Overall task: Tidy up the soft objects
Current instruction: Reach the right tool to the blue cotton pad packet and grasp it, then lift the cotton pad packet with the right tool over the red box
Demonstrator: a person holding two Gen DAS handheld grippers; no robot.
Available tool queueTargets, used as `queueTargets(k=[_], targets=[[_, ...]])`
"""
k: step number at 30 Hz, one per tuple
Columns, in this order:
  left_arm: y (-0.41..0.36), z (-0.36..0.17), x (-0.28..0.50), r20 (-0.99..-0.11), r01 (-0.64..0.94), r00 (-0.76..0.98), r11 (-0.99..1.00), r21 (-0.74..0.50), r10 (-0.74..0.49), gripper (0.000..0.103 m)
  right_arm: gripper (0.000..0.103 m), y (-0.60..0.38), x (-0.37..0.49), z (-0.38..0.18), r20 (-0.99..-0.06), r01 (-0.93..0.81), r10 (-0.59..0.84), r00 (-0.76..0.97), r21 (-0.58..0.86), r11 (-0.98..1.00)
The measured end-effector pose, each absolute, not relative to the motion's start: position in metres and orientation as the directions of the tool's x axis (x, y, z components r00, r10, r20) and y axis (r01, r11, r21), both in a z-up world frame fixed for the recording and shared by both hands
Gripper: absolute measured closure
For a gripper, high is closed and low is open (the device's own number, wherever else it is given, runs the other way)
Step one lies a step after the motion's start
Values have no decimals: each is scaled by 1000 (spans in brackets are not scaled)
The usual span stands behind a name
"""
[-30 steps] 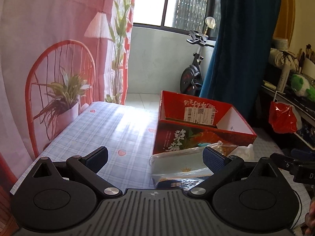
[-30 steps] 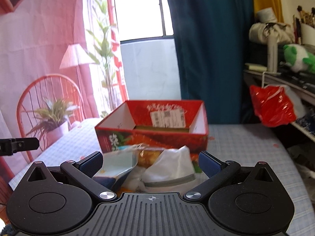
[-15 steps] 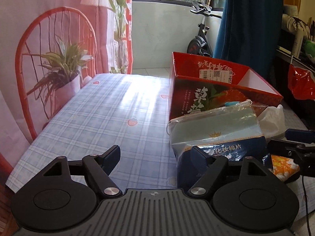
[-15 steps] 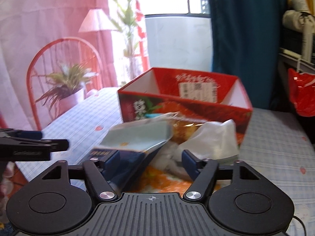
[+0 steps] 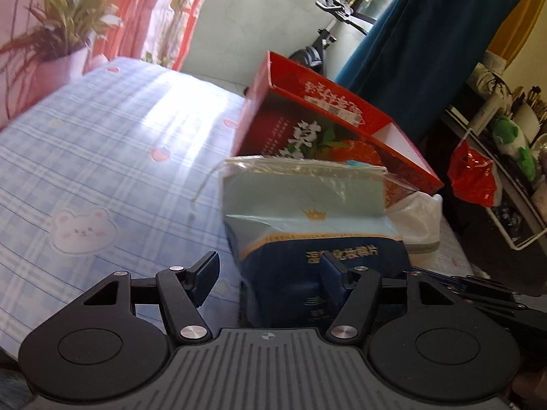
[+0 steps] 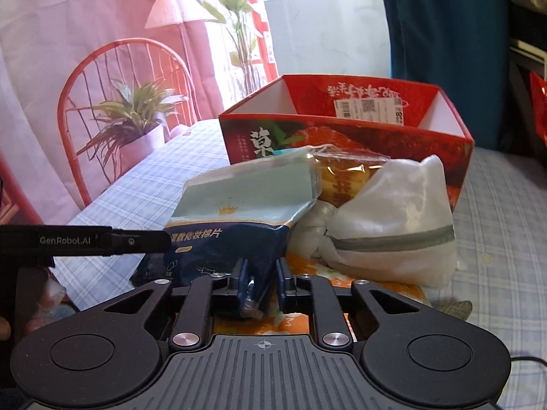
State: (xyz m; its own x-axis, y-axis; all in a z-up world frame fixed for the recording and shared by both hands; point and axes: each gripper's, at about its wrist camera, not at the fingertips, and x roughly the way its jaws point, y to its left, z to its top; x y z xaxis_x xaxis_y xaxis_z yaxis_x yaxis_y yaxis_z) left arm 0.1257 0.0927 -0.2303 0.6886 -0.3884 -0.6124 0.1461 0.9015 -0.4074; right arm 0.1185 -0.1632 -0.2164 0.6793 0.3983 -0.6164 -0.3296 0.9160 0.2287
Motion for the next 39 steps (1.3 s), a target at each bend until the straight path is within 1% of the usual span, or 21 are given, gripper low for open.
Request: queueTargets(k=[5,7,9,11,13,15,17,19,20,22,27,33,39], targets=[[89,-237,130,-592,161,655,852,-498,-470,37,88,-167,120,-221,-622,-331,402,672,234,914],[87,-238,131,-588,170,649,845,-507,-484,39,87,-168,120,-221,-622,-327,404,670,240,914],[85,-237,130,-587,177,651,848,-500,-482,40,83,-168,121,-222,-626,-320,400,669,243,916],[84,-235,128,-584,184,651,848,-497,-484,41,81,-168,121,-223,-628,-318,405,665,252,914],[83,-233,128,-583,191,657,853,-485,-478,45,78,-167,121,-223,-624,-321,412,664,259,911],[82,-230,127,-584,198,661,860,-469,-471,50,78,-167,123,-224,-625,-323,411,664,256,911],[81,-227,127,-586,208,664,867,-453,-465,51,78,-169,125,-225,-625,-321,414,662,264,910],[78,-225,127,-591,216,665,875,-432,-456,54,79,-172,126,-226,-621,-318,429,656,288,903],[77,-223,127,-590,222,668,878,-424,-453,55,82,-173,126,-226,-618,-318,437,654,300,899],[75,-219,126,-584,235,676,883,-406,-449,56,84,-174,124,-223,-602,-325,451,660,312,893],[70,-202,122,-550,273,704,886,-374,-449,57,87,-180,117,-209,-552,-342,453,700,298,891],[56,-171,122,-491,347,739,886,-309,-461,57,88,-192,114,-183,-474,-356,439,763,259,898],[36,-147,148,-465,399,744,878,-266,-479,57,88,-210,136,-165,-440,-345,426,790,256,903]])
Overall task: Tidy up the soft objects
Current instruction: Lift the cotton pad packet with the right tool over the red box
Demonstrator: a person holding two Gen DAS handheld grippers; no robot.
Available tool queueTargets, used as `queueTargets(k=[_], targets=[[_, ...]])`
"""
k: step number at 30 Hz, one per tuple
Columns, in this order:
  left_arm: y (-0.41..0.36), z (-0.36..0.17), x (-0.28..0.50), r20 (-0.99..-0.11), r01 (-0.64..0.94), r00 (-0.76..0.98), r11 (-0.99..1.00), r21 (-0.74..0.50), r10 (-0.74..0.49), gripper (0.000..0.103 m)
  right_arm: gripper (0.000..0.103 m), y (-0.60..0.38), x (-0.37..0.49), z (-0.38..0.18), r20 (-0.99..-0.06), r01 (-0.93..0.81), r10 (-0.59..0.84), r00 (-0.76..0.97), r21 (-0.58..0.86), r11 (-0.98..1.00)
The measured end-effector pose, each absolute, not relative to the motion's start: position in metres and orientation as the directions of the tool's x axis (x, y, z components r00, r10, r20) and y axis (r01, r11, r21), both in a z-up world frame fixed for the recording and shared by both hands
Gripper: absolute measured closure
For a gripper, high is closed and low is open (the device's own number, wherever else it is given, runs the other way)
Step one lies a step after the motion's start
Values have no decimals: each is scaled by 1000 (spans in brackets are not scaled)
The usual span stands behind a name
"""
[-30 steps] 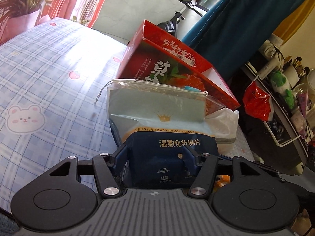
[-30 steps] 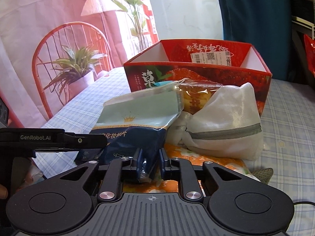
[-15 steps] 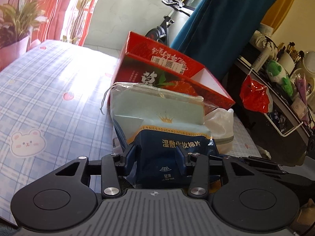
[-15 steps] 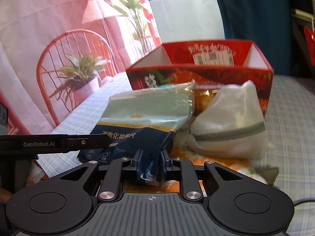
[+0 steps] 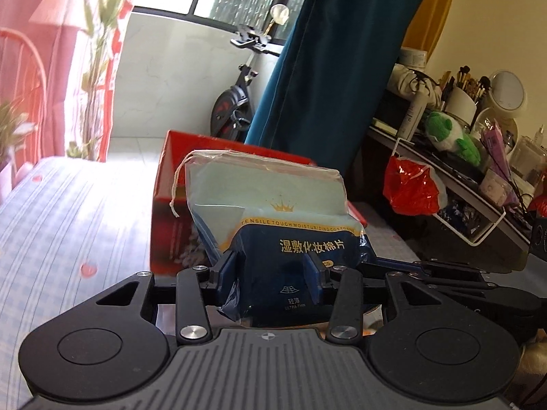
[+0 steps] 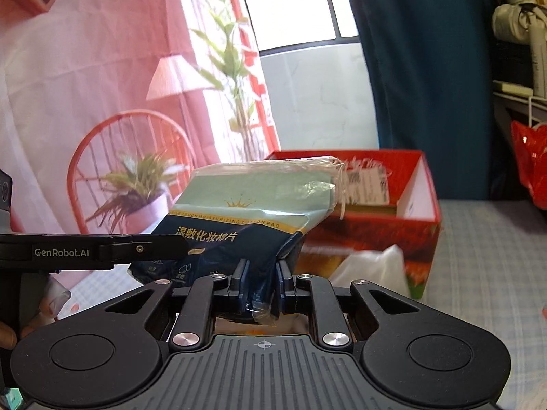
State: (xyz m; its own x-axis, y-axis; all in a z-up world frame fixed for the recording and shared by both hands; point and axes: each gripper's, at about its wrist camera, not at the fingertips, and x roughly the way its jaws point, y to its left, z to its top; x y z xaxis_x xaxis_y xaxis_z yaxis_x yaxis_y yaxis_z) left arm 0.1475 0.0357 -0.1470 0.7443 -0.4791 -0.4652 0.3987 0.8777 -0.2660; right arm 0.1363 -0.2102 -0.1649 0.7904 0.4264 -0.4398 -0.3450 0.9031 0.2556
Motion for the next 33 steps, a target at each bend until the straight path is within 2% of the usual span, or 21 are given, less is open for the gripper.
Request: queueTargets(k=[8,17,33], targets=[[6,-121,197,-440,443,744,864,-240,-504,57,87,-237,184,-146,-411,-328,400,819,237,914],[-17,-117,239,-457,459,730,860,-223,-508,57,85,-253,232,-146,-420,-316,379,824,215,924],[-27,-148,306,-556,418,676,873,-251,-483,57,81,-247,311,-170,-524,-301,352,775,183,936]])
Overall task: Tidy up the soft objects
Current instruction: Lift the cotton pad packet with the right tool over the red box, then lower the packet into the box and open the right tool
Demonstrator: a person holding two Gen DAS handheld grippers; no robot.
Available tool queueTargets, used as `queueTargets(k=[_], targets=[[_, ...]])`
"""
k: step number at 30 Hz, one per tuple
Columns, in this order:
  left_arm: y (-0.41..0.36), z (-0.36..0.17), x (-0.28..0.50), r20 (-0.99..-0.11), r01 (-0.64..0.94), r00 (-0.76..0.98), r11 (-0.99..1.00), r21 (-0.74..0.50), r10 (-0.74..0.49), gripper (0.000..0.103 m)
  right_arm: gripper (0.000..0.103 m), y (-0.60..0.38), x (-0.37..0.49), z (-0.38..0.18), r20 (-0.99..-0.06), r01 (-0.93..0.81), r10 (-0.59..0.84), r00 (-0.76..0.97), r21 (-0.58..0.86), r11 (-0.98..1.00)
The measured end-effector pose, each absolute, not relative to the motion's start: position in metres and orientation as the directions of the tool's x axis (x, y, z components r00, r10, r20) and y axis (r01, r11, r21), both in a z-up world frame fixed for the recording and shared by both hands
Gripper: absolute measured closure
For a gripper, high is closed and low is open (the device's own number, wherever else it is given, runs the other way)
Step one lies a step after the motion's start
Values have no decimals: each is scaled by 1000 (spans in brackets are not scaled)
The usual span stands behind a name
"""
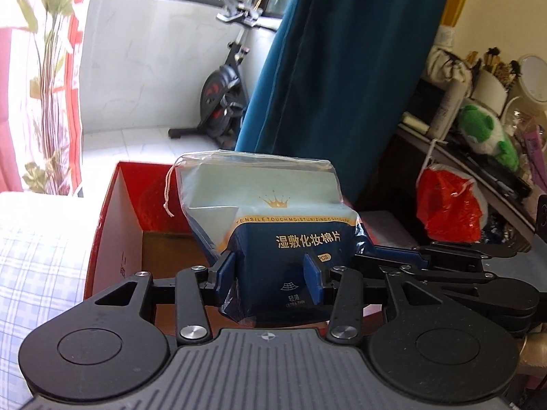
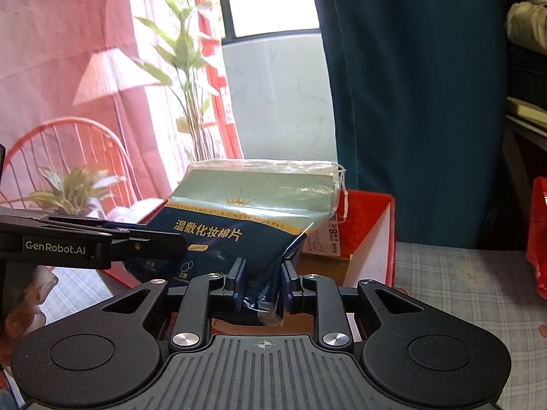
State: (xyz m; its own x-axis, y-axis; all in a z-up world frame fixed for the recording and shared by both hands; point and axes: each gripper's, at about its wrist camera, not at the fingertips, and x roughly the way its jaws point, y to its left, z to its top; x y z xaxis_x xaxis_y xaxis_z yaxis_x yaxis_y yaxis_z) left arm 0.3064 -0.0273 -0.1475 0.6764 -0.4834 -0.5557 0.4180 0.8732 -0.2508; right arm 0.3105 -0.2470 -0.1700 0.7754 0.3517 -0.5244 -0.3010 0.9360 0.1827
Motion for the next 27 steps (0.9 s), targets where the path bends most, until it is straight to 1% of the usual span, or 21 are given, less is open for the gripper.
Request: queueTargets(k=[3,12,16,18,20,22,27], targets=[[-26,-157,320,-586,403,651,874,-273,-483,57,78,-242,324,-177,-555,-292,344,757,184,939],[-39,-178,344,-644,399,595,872,-284,-481,57,78,-244,344,-199,-645,-225,298,704,196,954],[-44,-186,351,-657,401,571,866,-300,-492,57,77,-249,343,-205,-657,-207,278,701,186,961],[-47,-189,350,-661,411,561,861,-299,-498,57,71,-251,344,-206,-661,-200,268,701,179,963],[-49,-189,351,-661,417,564,862,-290,-495,57,68,-251,343,-207,-660,-202,267,703,176,964],[-49,-189,351,-662,417,568,864,-281,-489,54,68,-252,341,-207,-661,-208,261,703,160,965],[-46,-186,347,-660,393,578,873,-290,-480,53,66,-252,337,-202,-652,-214,246,717,130,968]])
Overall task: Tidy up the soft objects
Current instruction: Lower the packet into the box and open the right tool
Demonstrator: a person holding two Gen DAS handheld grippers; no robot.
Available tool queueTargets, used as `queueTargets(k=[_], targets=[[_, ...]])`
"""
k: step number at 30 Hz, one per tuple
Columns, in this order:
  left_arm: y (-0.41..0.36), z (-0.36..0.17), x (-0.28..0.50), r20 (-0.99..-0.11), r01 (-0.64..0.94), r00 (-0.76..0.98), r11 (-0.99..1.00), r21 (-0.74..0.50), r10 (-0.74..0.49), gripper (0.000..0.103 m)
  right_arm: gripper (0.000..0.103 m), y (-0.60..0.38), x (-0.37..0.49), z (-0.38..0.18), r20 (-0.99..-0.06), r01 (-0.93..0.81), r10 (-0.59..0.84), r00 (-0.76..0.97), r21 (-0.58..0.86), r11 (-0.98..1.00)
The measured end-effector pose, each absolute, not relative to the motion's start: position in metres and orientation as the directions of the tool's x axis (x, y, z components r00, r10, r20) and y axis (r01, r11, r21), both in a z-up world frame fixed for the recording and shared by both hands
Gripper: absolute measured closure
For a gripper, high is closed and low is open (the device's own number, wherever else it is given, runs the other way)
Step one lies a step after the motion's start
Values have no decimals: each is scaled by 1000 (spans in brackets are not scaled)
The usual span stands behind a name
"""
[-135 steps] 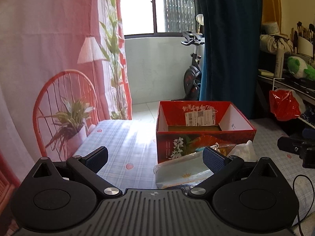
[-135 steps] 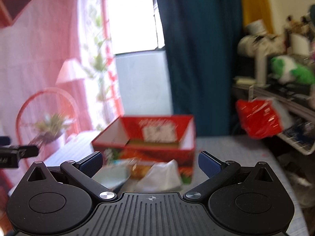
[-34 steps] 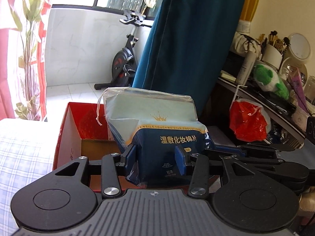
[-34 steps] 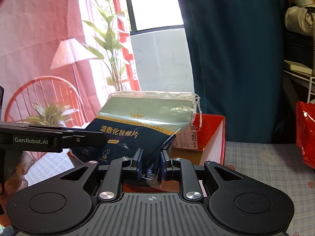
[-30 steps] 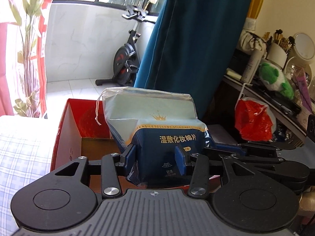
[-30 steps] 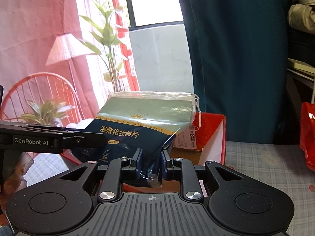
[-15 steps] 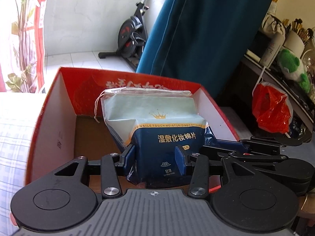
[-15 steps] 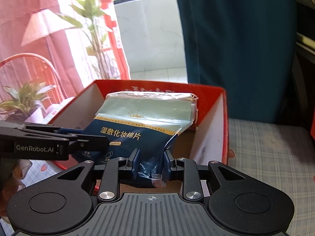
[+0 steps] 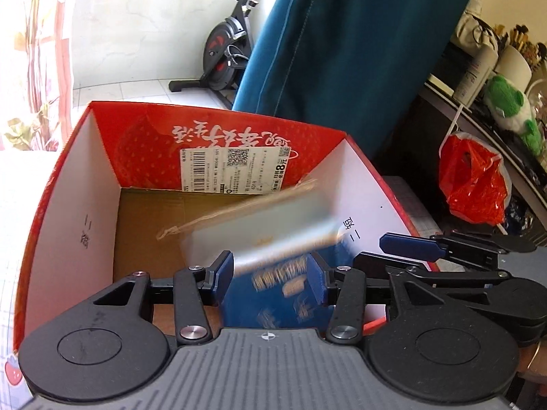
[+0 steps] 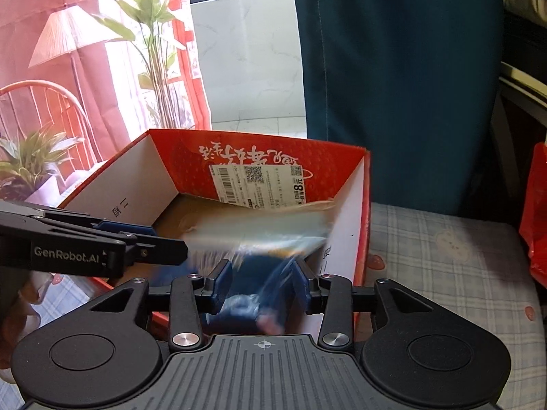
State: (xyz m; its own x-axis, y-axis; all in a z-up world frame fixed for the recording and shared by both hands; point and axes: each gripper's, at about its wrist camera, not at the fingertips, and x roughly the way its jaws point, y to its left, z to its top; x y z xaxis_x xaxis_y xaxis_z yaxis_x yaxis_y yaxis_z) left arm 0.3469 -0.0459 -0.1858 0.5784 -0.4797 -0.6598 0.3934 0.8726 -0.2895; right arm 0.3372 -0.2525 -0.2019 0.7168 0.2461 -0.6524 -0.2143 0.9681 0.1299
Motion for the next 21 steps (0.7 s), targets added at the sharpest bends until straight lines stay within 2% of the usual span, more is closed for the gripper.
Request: queueTargets(k=[8,10,14,17,18,19,21], targets=[[-41,-164,317,-631,401,644,893,-204,-433,52,64,-245,319,-190,-633,-248,251,733,95,964],[-38,-158,308,-619,394,671,903,-169,-409,46,57,-243,312,-186,-622,-253,250,742,87,964],[-32,-146,290,-586,371,733,925,-81,-346,36,32,-241,294,-179,-596,-249,240,767,69,966],[-26,-137,275,-554,349,773,936,-34,-309,19,11,-239,281,-174,-577,-247,232,783,53,968],[-23,-135,271,-546,342,782,939,-28,-301,9,5,-239,276,-172,-569,-247,231,789,50,968],[-19,-131,265,-537,331,792,943,-24,-291,2,3,-239,272,-171,-561,-247,230,795,48,968],[-14,-126,256,-523,320,803,947,-25,-285,0,1,-239,263,-168,-547,-248,229,805,41,968]])
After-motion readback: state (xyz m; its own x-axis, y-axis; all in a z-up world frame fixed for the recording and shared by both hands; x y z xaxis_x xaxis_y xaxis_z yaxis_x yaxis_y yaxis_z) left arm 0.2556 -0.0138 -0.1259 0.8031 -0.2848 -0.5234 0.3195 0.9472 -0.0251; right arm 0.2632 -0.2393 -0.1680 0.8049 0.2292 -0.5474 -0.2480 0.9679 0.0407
